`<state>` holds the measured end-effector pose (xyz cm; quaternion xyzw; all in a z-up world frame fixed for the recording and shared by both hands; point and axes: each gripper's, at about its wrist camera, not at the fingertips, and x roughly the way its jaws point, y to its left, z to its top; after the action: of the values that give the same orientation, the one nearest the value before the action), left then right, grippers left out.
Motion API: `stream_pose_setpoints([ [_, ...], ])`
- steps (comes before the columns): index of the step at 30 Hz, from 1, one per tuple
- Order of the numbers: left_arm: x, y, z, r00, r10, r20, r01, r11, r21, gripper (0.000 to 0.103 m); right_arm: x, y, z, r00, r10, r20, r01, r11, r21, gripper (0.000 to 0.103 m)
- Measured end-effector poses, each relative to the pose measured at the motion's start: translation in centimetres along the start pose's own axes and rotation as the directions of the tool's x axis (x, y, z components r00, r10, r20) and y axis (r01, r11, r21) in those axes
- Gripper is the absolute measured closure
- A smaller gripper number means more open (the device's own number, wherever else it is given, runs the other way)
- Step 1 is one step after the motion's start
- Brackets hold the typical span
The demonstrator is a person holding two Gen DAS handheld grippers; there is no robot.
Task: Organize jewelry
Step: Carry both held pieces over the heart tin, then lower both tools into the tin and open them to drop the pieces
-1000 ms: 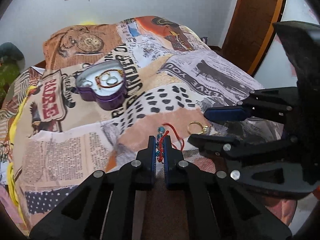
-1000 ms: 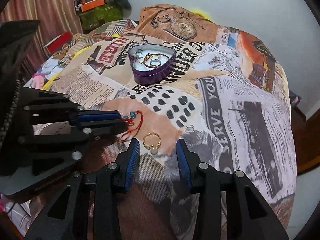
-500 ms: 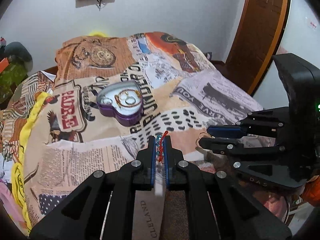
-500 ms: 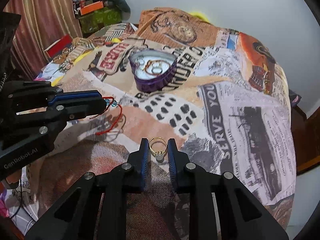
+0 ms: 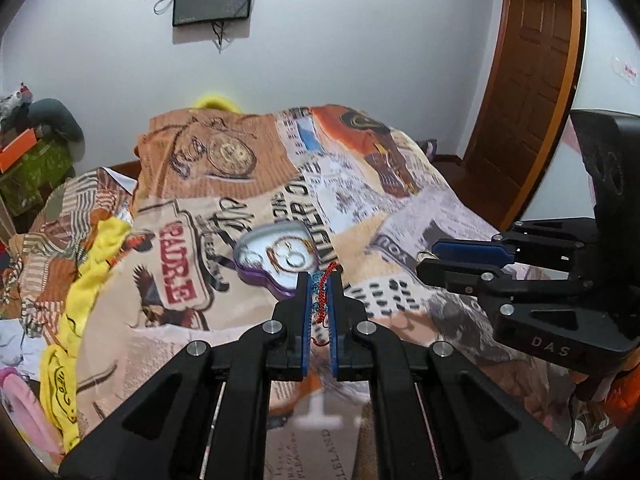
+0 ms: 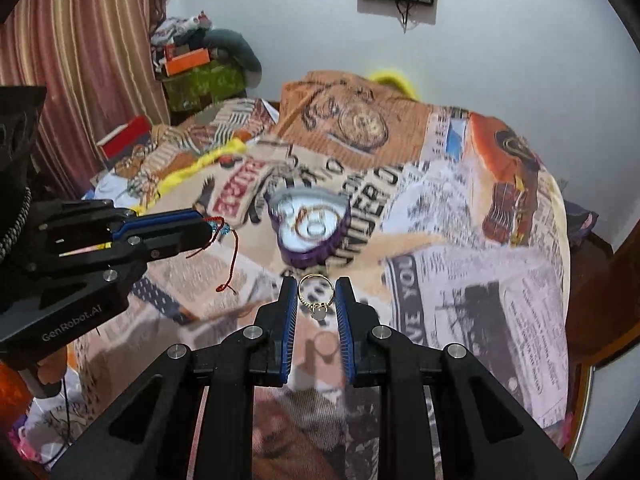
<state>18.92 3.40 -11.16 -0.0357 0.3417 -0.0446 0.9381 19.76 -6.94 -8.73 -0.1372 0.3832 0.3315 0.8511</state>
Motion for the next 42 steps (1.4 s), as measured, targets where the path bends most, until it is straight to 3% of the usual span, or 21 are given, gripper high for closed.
stream_pose_setpoints([
  [11, -0.3, 3.0, 2.9, 0.997, 0.043, 0.064, -0.041, 0.999, -0.032, 0.097, 0.1, 0.3, 3.1, 0.997, 0.015, 0.075, -0.015, 1.000, -0.001, 0.086],
  [20, 1.8, 5.0, 4.7, 0.996, 0.056, 0.067, -0.053, 0.997, -0.052, 0.097, 3.4, -0.3, 4.4, 0.998, 0.047, 0.051, -0.047, 0.999, 0.009, 0.086],
  [31, 8.3, 6.6, 5.5, 0.999, -0.028, -0.020, 0.025, 0.994, -0.103, 0.097, 8.8, -1.8, 5.6, 0.996, 0.088, -0.026, -0.086, 0.995, 0.045, 0.086],
  [42, 13.9, 7.6, 4.8, 0.993, -0.027, -0.114, 0.016, 0.996, -0.093, 0.097, 12.9, -2.3, 5.9, 0.992, 0.091, -0.089, -0.087, 0.995, 0.047, 0.086],
])
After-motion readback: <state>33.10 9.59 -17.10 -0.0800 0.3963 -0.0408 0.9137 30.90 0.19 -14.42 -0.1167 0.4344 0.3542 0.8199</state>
